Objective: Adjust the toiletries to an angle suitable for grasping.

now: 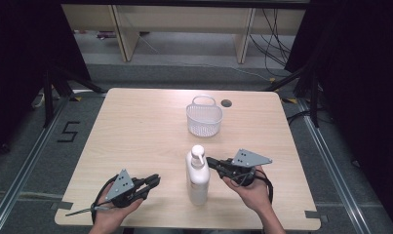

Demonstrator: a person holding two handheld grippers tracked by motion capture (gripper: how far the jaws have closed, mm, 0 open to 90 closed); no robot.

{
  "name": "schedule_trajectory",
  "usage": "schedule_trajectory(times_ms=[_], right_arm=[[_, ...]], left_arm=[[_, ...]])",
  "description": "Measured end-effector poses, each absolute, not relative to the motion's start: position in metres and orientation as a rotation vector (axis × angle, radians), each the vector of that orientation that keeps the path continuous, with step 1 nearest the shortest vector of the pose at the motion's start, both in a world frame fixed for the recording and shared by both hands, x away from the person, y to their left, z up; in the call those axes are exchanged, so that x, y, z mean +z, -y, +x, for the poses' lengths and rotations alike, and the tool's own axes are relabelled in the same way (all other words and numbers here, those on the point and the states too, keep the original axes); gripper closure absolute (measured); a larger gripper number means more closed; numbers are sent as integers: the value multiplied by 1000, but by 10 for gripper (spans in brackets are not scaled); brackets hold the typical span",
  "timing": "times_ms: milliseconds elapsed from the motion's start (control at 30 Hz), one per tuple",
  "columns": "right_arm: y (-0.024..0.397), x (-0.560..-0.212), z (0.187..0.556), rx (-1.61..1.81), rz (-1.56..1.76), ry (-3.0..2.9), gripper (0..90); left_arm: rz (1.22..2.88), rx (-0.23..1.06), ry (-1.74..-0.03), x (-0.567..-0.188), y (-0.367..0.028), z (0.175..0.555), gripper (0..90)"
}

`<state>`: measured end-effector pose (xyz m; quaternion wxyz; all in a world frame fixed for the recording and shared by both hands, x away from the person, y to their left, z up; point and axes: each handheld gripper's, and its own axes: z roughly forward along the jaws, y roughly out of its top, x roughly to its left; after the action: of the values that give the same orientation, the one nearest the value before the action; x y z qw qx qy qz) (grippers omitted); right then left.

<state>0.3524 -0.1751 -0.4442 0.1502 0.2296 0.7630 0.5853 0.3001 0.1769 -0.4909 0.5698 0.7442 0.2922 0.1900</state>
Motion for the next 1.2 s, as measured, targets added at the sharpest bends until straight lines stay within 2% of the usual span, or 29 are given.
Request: schedule_trajectory(times_ms=[433,700,933,1033,1200], right_arm=[[169,-446,351,1672,661,-2208,900],[179,-446,342,1642,760,-2177,900],[224,-463,317,1514,915,-2043,891],[242,-473,304,1468,996,-1969,849],[268,-483,296,1439,1064,-1879,848]], left_arm=[[1740,435,-675,-490,-174,298,815],[1729,372,-600,-479,-158,289,842],[1703,294,-488,-466,-128,279,895],[1722,303,-481,-463,-119,278,898],[1704,326,-482,-463,-111,278,899]])
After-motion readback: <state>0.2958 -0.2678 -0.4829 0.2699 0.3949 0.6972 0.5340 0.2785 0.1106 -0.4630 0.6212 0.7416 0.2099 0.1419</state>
